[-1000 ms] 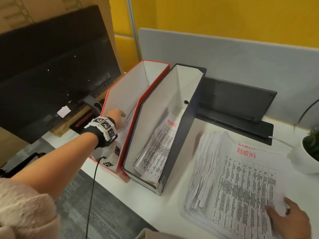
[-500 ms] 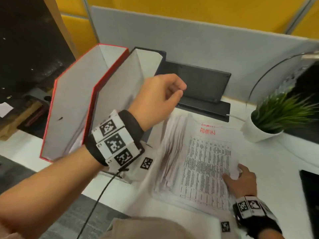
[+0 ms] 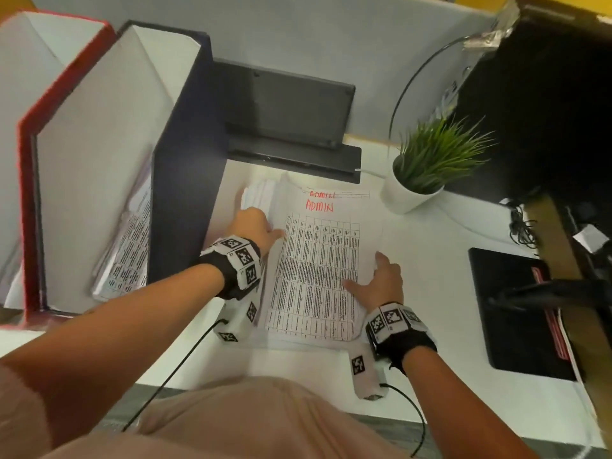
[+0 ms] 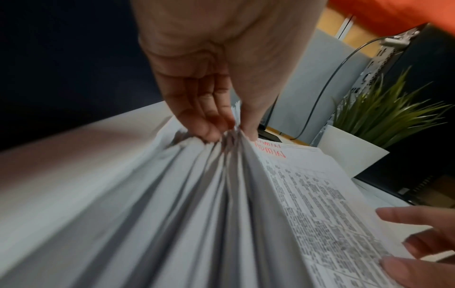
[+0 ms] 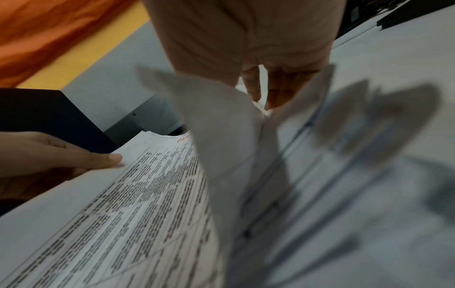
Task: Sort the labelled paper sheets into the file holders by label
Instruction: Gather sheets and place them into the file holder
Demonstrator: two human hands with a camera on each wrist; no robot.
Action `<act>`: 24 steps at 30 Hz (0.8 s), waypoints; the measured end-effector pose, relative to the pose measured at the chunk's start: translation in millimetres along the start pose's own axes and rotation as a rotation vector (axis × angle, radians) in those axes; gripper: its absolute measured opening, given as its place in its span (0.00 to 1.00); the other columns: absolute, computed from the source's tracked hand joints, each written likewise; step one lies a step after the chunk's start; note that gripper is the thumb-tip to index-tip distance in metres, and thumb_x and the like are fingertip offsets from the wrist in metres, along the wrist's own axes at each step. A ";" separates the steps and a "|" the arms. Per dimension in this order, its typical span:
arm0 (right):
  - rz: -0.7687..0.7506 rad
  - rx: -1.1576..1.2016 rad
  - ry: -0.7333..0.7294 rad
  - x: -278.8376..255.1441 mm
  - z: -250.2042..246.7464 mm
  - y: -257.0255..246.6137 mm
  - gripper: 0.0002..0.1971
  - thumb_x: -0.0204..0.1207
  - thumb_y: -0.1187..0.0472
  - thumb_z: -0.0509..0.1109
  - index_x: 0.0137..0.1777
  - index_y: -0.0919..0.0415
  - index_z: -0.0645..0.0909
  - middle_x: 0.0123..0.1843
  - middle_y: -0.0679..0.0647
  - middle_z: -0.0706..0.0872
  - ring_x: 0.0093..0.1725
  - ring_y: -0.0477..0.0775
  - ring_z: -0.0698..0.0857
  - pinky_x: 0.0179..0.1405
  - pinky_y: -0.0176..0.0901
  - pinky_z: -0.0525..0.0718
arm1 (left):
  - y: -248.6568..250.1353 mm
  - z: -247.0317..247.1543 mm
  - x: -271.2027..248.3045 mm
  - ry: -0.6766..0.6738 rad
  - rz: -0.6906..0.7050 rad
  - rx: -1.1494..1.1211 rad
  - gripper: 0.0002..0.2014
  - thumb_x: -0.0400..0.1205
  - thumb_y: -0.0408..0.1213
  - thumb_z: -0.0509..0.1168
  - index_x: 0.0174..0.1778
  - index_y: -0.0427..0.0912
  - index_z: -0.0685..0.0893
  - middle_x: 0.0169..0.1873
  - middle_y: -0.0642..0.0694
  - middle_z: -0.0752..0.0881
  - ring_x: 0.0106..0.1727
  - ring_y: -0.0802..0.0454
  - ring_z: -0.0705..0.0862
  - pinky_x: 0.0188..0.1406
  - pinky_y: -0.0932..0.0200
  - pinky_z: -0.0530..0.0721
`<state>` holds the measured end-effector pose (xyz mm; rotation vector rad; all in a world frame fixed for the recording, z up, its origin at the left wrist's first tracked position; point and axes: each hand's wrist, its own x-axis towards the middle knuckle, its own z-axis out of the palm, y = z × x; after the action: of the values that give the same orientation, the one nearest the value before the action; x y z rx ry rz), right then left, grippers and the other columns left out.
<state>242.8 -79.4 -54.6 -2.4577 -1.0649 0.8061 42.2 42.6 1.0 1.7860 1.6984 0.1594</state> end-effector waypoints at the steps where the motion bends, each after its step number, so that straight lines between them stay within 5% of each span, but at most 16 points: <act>1: 0.003 -0.017 -0.002 -0.8 -0.9 -0.9 0.49 0.64 0.49 0.80 0.80 0.59 0.57 0.73 0.62 0.66 0.73 0.62 0.68 0.74 0.56 0.70 | 0.2 -0.1 1.6 0.001 -0.002 -0.015 0.14 0.77 0.40 0.71 0.30 0.36 0.81 0.24 0.46 0.77 0.25 0.53 0.76 0.22 0.64 0.71; 6: -0.062 -0.139 0.072 -6.1 -4.1 -8.3 0.48 0.64 0.50 0.80 0.80 0.57 0.57 0.71 0.61 0.65 0.72 0.62 0.65 0.69 0.53 0.70 | -4.6 3.1 3.4 -0.013 0.003 -0.012 0.10 0.79 0.33 0.67 0.39 0.29 0.86 0.35 0.37 0.85 0.36 0.44 0.83 0.37 0.58 0.79; 11: -0.268 -0.024 -0.032 -7.6 -1.2 -16.0 0.41 0.68 0.68 0.76 0.79 0.54 0.61 0.68 0.59 0.69 0.69 0.59 0.69 0.71 0.50 0.71 | -5.1 9.5 -7.8 0.141 0.234 -0.085 0.10 0.81 0.29 0.61 0.53 0.35 0.86 0.42 0.39 0.86 0.41 0.46 0.83 0.40 0.61 0.79; 15: -0.123 0.296 -0.077 -5.7 -0.6 -18.4 0.46 0.66 0.74 0.76 0.79 0.54 0.57 0.68 0.61 0.69 0.62 0.57 0.77 0.60 0.44 0.79 | -7.9 12.6 -15.5 0.134 0.300 -0.316 0.06 0.81 0.30 0.62 0.49 0.41 0.83 0.36 0.50 0.82 0.30 0.59 0.78 0.23 0.77 0.71; 20: 0.026 0.600 0.012 -1.7 -8.5 -16.2 0.52 0.62 0.70 0.81 0.80 0.50 0.53 0.66 0.59 0.70 0.41 0.47 0.81 0.35 0.33 0.79 | -15.0 7.2 -13.7 0.041 0.204 -0.539 0.09 0.81 0.26 0.61 0.37 0.42 0.76 0.43 0.43 0.81 0.43 0.48 0.79 0.43 0.59 0.78; 22: 0.026 0.624 0.021 -0.2 -10.9 -13.1 0.48 0.62 0.68 0.81 0.79 0.54 0.58 0.63 0.55 0.71 0.43 0.43 0.80 0.42 0.32 0.79 | -16.8 4.3 -13.3 0.016 0.179 -0.556 0.13 0.79 0.22 0.62 0.33 0.44 0.76 0.45 0.39 0.84 0.48 0.44 0.81 0.51 0.56 0.80; 24: -0.008 0.684 0.011 1.7 -13.0 -8.0 0.31 0.65 0.72 0.78 0.67 0.62 0.73 0.61 0.56 0.76 0.54 0.51 0.80 0.51 0.37 0.81 | -16.9 1.1 -14.9 -0.056 0.190 -0.601 0.14 0.76 0.17 0.64 0.32 0.42 0.78 0.50 0.32 0.85 0.54 0.38 0.83 0.59 0.49 0.81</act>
<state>247.4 -74.0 -41.0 -1.8704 -0.6432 0.9569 26.2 27.4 -3.6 1.4669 1.2570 0.6261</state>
